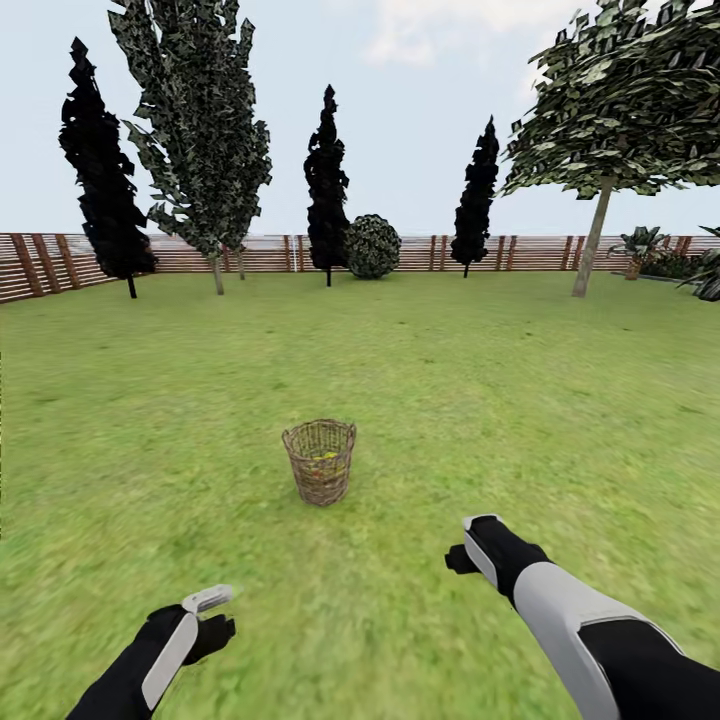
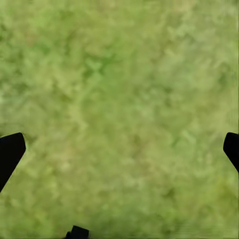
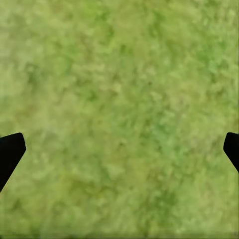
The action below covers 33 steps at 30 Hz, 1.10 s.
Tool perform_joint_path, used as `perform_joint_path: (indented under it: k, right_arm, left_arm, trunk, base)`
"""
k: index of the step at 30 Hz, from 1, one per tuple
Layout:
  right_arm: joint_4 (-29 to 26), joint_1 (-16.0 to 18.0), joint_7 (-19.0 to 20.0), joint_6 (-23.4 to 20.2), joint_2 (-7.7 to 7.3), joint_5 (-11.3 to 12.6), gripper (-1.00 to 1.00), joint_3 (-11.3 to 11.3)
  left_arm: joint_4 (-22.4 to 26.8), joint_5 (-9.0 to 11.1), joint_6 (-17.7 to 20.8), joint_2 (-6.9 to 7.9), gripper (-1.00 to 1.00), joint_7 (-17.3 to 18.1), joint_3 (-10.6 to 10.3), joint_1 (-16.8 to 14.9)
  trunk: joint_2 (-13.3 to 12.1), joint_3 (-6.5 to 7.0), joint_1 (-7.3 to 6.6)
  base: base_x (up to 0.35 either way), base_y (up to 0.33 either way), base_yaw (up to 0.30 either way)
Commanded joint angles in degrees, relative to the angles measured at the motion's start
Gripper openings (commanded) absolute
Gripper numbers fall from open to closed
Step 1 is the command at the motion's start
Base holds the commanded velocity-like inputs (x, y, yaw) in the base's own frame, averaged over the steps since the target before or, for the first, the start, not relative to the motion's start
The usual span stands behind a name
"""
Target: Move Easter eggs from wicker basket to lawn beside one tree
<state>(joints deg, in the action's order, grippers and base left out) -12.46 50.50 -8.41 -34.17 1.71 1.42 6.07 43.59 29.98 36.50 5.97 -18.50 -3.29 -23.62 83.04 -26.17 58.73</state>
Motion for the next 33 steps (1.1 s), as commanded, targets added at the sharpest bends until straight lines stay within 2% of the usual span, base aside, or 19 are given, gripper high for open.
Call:
perform_joint_path:
  k: [1, 2, 5, 16, 18, 19, 20, 21, 22, 24, 27, 28, 29, 31, 33]
  right_arm:
    - [-0.1, 0.0, -0.2, -0.4, -0.03, 0.2, 1.0, 0.3]
    - [-0.1, 0.0, -0.3, -0.4, -0.08, 0.3, 1.0, 0.3]
    - [-0.1, 0.0, -0.3, -0.4, -0.05, 0.3, 1.0, 0.3]
    - [-0.1, 0.0, -0.2, -0.4, -0.13, 0.4, 1.0, 0.2]
    - [-0.1, 0.0, 0.4, -0.7, -0.68, 0.4, 1.0, 0.1]
    - [-0.1, 0.0, 1.3, -0.8, -2.15, 0.2, 1.0, 0.0]
    - [-0.2, 0.0, 1.6, -0.9, -2.9, 0.2, 1.0, 0.1]
    - [-0.4, 0.0, 2.4, -1.6, -5.36, 0.3, 1.0, 0.2]
    - [-0.5, 0.0, 3.0, -2.5, -6.55, 0.3, 1.0, 0.2]
    - [-0.5, 0.0, 5.0, -4.8, -7.93, 0.3, 1.0, 0.3]
    - [-0.2, 0.0, 8.8, -5.5, -8.99, 0.0, 1.0, 0.3]
    - [0.0, 0.0, 10.3, -5.5, -9.85, -0.1, 1.0, 0.3]
    - [0.6, 0.0, 12.2, -5.6, -11.79, -0.2, 1.0, 0.4]
    - [2.6, 0.0, 15.2, -5.2, -14.58, -0.2, 1.0, 0.4]
    - [3.8, 0.0, 16.7, -3.3, -16.56, 0.1, 1.0, 0.2]
  left_arm:
    - [0.0, 0.7, 0.0, 0.41, 1.0, -0.5, 0.0, 0.0]
    - [0.0, 0.8, 0.1, 1.07, 1.0, -0.4, 0.9, 0.0]
    - [-0.1, 0.9, 0.0, 1.59, 1.0, -0.3, 2.0, 0.0]
    - [0.0, 0.7, 0.1, 2.1, 1.0, -0.1, 2.1, 0.0]
    - [-0.1, 0.6, 0.1, 2.06, 1.0, -0.1, 2.1, 0.0]
    - [-0.2, 0.6, 0.1, 1.95, 1.0, -0.1, 2.0, 0.0]
    - [-0.2, 0.6, 0.1, 1.9, 1.0, 0.0, 2.0, 0.0]
    - [-0.2, 0.5, 0.1, 1.72, 1.0, -0.1, 2.0, 0.0]
    - [-0.3, 0.5, 0.1, 1.64, 1.0, -0.1, 1.9, 0.0]
    - [-0.3, 0.4, 0.2, 1.42, 1.0, -0.1, 1.7, 0.0]
    - [-0.4, 0.4, 0.2, 1.39, 1.0, -0.1, 1.6, 0.0]
    - [-0.4, 0.4, 0.2, 1.37, 1.0, -0.1, 1.6, 0.0]
    - [-0.4, 0.4, 0.2, 1.33, 1.0, -0.1, 1.6, 0.0]
    - [-0.4, 0.4, 0.1, 0.89, 1.0, -0.1, 1.5, 0.0]
    - [-0.4, 0.4, 0.0, -0.11, 1.0, -0.1, 1.5, 0.0]
  trunk:
    - [0.0, -0.07, 0.0]
    - [0.0, -0.07, 0.0]
    - [0.0, -0.07, 0.0]
    - [0.0, -0.07, 0.0]
    - [0.0, -0.07, 0.0]
    - [0.0, -0.07, 0.0]
    - [0.0, -0.07, 0.0]
    - [0.0, -0.07, 0.0]
    - [0.0, -0.07, 0.0]
    - [0.0, -0.07, 0.0]
    - [0.0, -0.07, 0.0]
    - [0.0, -0.07, 0.0]
    - [0.0, -0.07, 0.0]
    - [0.0, -0.07, 0.0]
    - [0.0, -0.07, 0.0]
  base:
    - [0.0, 0.315, 0.0]
    - [0.0, 0.332, 0.0]
    - [0.0, 0.344, 0.0]
    - [0.0, 0.35, 0.0]
    - [0.0, 0.35, 0.0]
    - [0.0, 0.35, 0.0]
    - [0.0, 0.35, 0.0]
    - [0.0, 0.35, 0.0]
    - [0.0, 0.35, 0.0]
    - [0.0, 0.35, 0.0]
    - [0.0, 0.35, 0.0]
    - [0.0, 0.35, 0.0]
    - [0.0, 0.35, 0.0]
    - [0.0, 0.35, 0.0]
    - [0.0, 0.35, 0.0]
